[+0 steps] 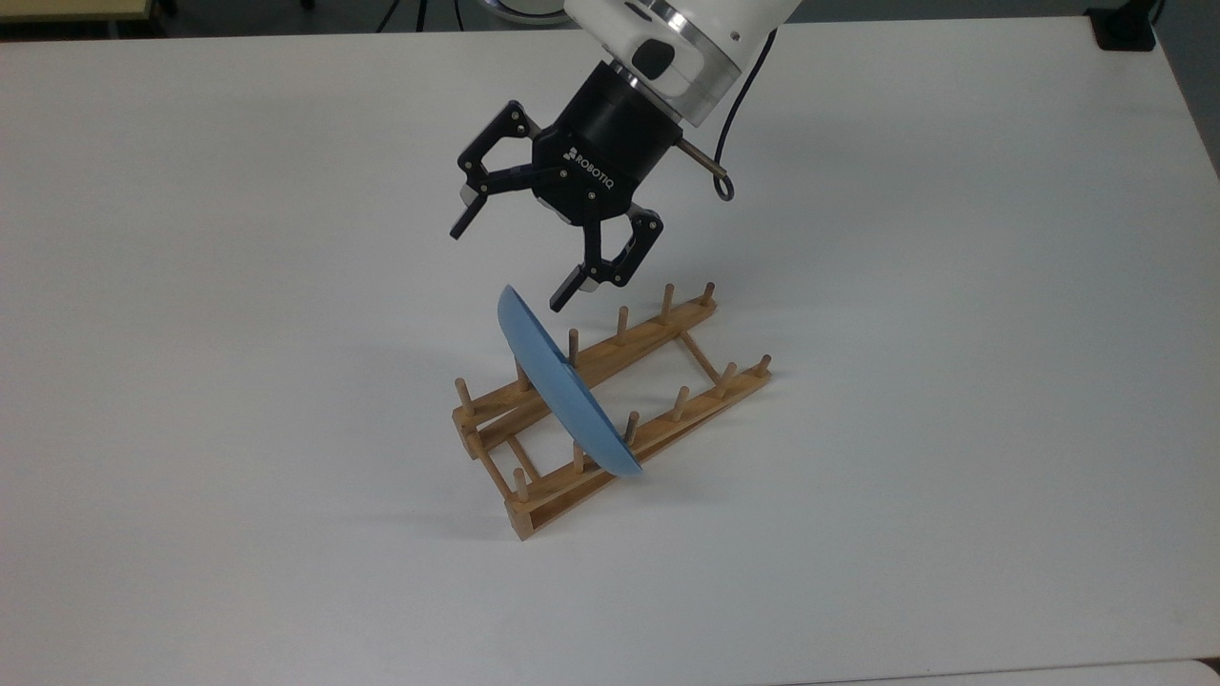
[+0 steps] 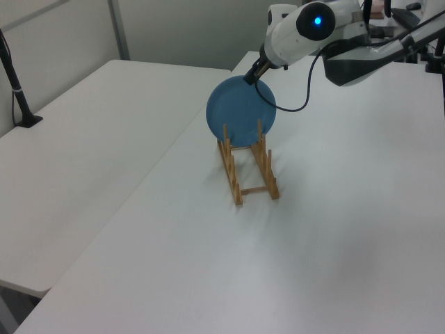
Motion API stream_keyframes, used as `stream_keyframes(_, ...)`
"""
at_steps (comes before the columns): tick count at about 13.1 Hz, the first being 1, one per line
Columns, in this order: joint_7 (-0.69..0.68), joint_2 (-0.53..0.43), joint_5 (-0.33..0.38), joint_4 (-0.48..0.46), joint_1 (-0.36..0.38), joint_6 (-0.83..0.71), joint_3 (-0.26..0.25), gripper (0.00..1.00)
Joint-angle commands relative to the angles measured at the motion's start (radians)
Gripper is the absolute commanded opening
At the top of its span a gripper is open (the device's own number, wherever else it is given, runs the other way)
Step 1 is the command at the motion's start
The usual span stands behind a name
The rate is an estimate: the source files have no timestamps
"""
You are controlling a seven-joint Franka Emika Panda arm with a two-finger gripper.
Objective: Place plate in plate rack
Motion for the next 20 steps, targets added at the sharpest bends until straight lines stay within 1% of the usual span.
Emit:
stream_keyframes(1,0.024,-0.068,0.062,-0.011,-0.012,0.011,-0.008,1.00)
stream_keyframes(3,0.015,-0.103,0.195,-0.009,-0.026,-0.016,-0.008,1.00)
stream_keyframes(5,-0.014,-0.146,0.325,0.003,-0.035,-0.088,-0.008,1.00)
stream_keyframes(6,-0.043,-0.168,0.417,0.014,-0.038,-0.137,-0.008,1.00)
stream_keyframes(8,-0.170,-0.217,0.652,0.050,-0.038,-0.261,-0.022,1.00)
stream_keyframes(9,-0.240,-0.231,0.777,0.090,-0.041,-0.347,-0.031,1.00)
stream_keyframes(11,-0.342,-0.263,0.983,0.173,-0.084,-0.569,-0.042,1.00)
stream_keyframes(12,-0.348,-0.286,1.022,0.181,-0.088,-0.640,-0.045,1.00)
stream_keyframes(14,-0.376,-0.292,1.035,0.176,-0.089,-0.726,-0.053,1.00)
stream_keyframes(15,-0.453,-0.292,1.070,0.172,-0.096,-0.737,-0.065,1.00)
stream_keyframes(16,-0.529,-0.292,1.085,0.167,-0.107,-0.731,-0.079,1.00)
stream_keyframes(18,-0.748,-0.294,1.082,0.147,-0.136,-0.702,-0.080,1.00)
stream_keyframes(20,-0.972,-0.294,1.088,0.144,-0.186,-0.645,-0.080,1.00)
